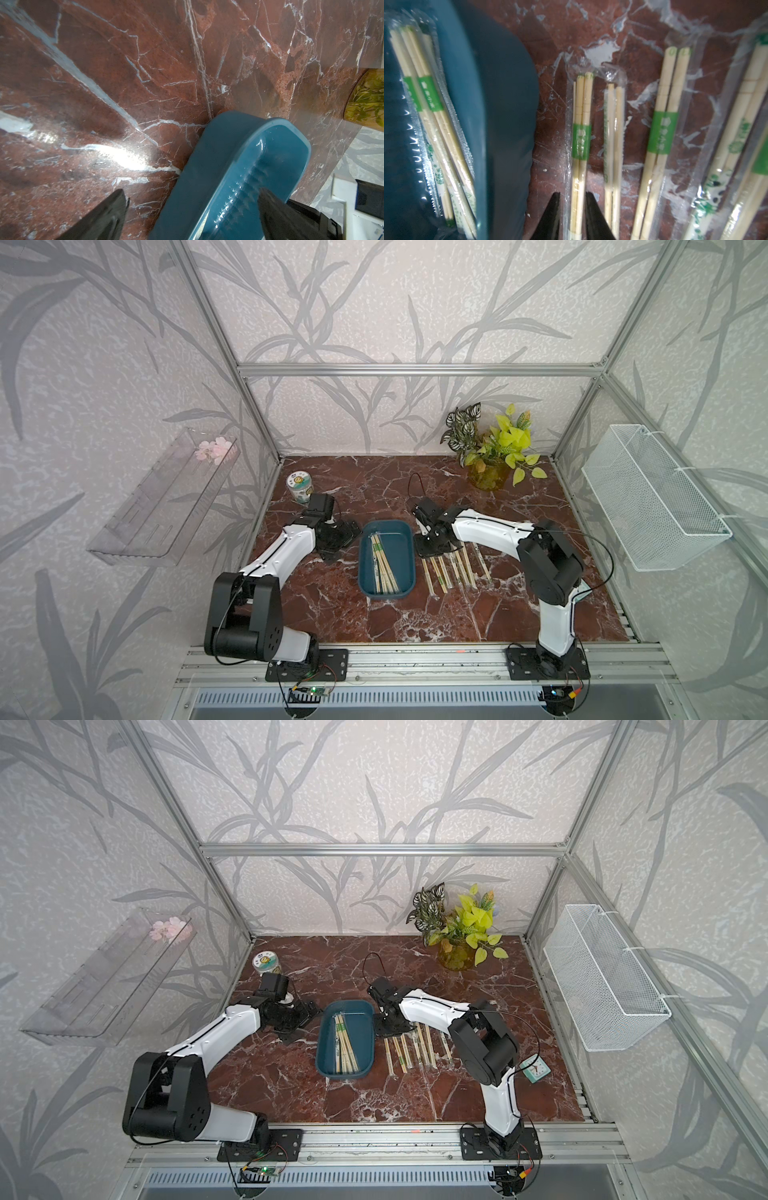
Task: Take the paired disposable chopsticks out of the storage box
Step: Place the paired disposable chopsticks at the center of the board, then pick up the paired disposable chopsticks from the storage box.
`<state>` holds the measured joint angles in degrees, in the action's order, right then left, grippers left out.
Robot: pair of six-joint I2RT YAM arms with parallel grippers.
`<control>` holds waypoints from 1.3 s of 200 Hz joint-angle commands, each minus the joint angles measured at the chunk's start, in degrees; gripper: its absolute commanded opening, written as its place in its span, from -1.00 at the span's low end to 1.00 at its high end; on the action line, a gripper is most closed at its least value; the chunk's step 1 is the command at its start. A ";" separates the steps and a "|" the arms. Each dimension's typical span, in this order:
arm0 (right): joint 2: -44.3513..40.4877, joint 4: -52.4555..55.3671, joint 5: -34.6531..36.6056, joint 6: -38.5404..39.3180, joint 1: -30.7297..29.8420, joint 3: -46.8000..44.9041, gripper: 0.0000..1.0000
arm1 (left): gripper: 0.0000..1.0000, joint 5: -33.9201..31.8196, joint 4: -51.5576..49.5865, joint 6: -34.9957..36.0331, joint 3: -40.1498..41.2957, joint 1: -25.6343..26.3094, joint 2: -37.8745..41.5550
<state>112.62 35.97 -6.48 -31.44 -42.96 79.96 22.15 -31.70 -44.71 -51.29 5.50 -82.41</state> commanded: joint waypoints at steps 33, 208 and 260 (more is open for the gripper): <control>-2.12 4.17 2.87 1.37 -0.20 5.04 -0.51 | 0.98 -0.63 -1.38 1.25 -2.57 0.11 -0.67; 6.20 11.10 1.91 4.64 -8.59 26.36 -0.41 | 0.98 -1.32 -2.70 3.22 -3.97 -3.16 -1.62; 10.35 12.54 2.26 5.37 -10.61 29.99 -0.39 | 0.98 -1.31 -2.72 3.66 -3.60 -4.16 -1.60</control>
<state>121.54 45.82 -4.16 -27.11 -52.86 107.28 21.47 -32.95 -42.22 -53.54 2.00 -83.72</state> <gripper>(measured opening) 0.303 0.992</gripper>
